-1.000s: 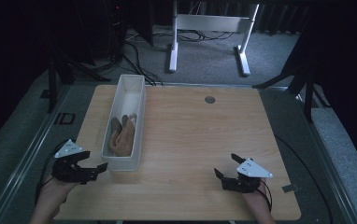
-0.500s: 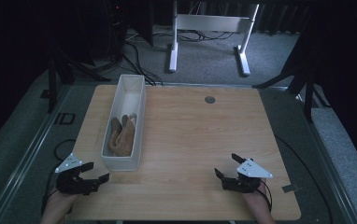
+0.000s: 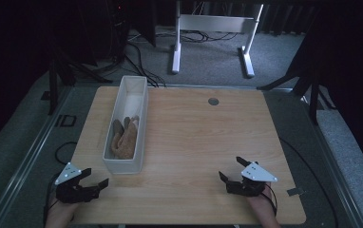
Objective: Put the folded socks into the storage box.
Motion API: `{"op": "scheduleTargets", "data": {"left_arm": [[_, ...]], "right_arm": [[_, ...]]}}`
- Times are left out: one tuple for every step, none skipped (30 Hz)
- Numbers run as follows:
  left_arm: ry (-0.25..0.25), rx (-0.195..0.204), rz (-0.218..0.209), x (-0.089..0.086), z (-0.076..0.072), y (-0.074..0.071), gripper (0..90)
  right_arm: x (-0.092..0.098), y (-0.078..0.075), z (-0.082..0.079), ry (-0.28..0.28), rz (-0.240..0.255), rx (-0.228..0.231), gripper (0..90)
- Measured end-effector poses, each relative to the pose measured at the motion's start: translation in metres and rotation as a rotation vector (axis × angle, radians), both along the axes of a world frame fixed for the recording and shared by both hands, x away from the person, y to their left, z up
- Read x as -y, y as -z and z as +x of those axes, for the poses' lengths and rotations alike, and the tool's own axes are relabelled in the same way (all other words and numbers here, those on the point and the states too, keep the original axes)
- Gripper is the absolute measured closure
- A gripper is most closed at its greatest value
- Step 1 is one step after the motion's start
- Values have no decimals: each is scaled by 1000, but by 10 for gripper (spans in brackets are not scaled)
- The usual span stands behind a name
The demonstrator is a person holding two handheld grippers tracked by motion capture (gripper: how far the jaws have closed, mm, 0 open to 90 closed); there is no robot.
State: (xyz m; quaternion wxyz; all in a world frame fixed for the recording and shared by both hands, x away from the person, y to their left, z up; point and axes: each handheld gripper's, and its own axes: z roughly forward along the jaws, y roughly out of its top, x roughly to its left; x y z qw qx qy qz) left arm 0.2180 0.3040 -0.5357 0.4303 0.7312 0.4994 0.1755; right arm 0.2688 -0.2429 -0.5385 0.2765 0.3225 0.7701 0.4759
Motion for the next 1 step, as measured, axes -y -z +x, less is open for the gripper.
{"op": "scheduleTargets", "data": {"left_arm": [[-1, -1, 0, 0, 0, 0, 141]], "right_arm": [[0, 0, 0, 1, -1, -1, 138]]}}
